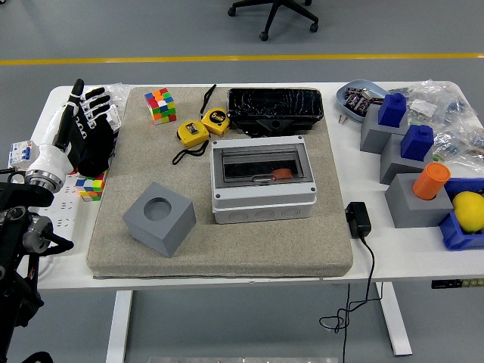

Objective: Fetch the battery,place it into the box,close the lid of the box

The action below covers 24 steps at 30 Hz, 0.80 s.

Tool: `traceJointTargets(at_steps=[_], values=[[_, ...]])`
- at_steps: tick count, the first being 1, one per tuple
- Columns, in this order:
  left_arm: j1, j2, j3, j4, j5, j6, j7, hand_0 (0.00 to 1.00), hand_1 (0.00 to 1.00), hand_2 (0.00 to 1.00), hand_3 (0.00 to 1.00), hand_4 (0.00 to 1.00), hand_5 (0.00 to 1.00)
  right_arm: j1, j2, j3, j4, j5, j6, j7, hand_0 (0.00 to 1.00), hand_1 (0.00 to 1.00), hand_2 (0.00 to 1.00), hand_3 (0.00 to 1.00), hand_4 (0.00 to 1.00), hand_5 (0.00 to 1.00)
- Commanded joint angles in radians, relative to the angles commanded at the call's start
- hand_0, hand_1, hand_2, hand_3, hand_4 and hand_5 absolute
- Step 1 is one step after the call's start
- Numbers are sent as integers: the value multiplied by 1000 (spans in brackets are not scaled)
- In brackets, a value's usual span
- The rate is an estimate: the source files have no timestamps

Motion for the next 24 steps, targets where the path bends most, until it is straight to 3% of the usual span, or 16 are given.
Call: traceJointTargets(at_steps=[24], values=[[2, -1, 5, 3, 11, 24, -23, 810, 800, 772, 768, 998, 998, -3, 4, 8, 0, -3, 0, 4, 841, 781, 775, 791, 998, 962]])
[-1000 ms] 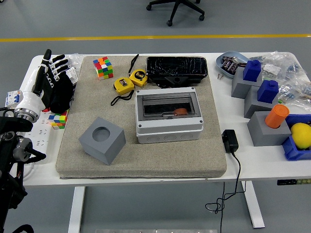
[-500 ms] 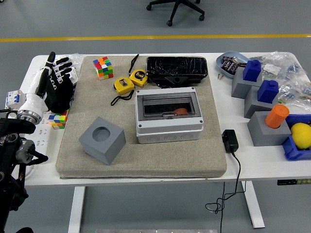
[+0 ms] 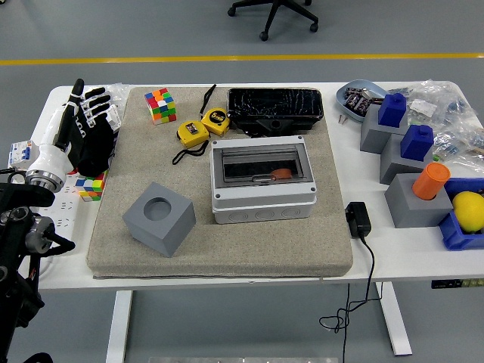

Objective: Fetch the battery,place it into the box,close the lid of the box

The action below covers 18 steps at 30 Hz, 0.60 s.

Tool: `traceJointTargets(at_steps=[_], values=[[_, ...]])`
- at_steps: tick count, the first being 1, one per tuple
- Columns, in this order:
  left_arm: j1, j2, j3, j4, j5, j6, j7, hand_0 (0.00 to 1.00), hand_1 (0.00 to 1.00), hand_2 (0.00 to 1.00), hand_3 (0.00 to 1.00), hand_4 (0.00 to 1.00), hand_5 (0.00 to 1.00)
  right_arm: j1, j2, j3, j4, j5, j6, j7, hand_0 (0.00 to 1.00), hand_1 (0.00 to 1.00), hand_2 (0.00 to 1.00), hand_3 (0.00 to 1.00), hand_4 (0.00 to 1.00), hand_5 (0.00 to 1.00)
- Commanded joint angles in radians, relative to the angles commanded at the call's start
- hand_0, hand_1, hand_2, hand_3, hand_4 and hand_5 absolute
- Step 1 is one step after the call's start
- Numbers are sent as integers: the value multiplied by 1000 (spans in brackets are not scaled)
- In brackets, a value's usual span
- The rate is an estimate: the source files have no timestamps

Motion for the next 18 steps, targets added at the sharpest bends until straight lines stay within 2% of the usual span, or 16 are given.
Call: traceJointTargets(at_steps=[18], values=[[0, 2, 1, 3, 1, 4, -4, 805, 798, 772, 765, 998, 998, 2, -3, -4, 0, 0, 1, -1, 841, 781, 775, 791, 998, 960]])
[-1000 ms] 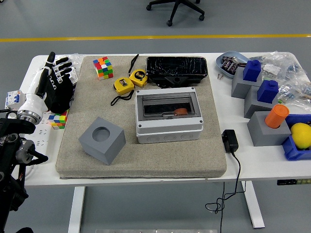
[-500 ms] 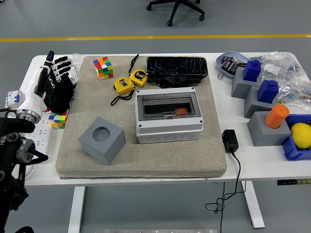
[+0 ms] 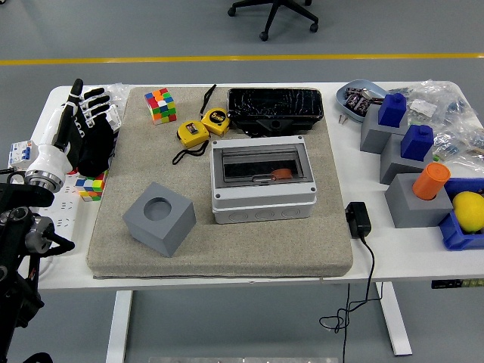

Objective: Fetch the battery,place it into the box,close the lid of the box

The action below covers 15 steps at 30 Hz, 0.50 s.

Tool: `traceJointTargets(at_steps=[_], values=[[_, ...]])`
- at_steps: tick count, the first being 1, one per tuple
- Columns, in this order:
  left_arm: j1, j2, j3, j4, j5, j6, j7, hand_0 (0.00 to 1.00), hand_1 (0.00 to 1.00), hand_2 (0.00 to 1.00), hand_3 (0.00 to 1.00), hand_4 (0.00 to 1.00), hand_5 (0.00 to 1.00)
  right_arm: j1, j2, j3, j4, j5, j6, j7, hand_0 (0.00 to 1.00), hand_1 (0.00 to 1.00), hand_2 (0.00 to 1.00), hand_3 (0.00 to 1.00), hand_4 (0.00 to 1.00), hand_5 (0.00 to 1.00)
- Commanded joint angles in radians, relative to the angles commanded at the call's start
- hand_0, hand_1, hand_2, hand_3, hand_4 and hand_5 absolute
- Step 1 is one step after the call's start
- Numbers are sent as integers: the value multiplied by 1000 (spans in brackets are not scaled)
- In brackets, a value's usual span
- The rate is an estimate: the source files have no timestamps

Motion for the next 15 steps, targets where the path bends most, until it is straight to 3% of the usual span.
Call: traceJointTargets(at_steps=[15], values=[[6, 3, 16, 5, -1, 2, -2, 801, 795, 770, 762, 998, 994, -5, -6, -10, 0, 3, -1, -4, 840, 781, 775, 791, 998, 960]])
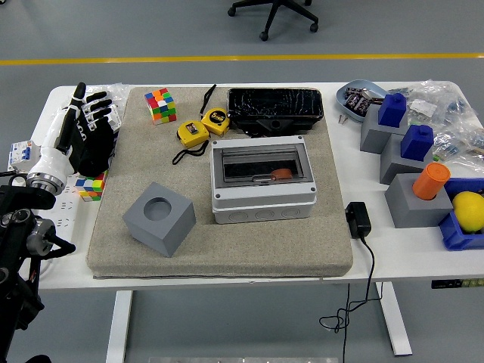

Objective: Fetch the battery,place it into the box,close the lid of the box

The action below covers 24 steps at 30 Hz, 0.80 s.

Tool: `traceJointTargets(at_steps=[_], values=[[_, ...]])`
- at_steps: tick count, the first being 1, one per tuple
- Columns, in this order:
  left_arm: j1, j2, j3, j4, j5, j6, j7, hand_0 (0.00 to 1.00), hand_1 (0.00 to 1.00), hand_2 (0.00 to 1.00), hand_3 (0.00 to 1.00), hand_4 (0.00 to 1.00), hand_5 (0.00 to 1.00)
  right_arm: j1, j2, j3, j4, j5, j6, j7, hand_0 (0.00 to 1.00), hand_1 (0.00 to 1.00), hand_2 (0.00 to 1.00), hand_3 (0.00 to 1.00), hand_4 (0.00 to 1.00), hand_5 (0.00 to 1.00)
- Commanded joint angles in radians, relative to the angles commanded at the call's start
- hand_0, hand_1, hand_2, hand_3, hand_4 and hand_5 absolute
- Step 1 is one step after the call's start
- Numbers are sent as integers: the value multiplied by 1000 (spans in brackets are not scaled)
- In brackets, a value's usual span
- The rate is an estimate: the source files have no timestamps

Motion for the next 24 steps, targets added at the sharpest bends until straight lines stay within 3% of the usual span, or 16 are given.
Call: traceJointTargets(at_steps=[24], values=[[-3, 3, 10, 4, 4, 2, -4, 800, 792, 770, 762, 998, 988, 2, 0, 1, 0, 2, 0, -1, 841, 781, 774, 791, 998, 960]])
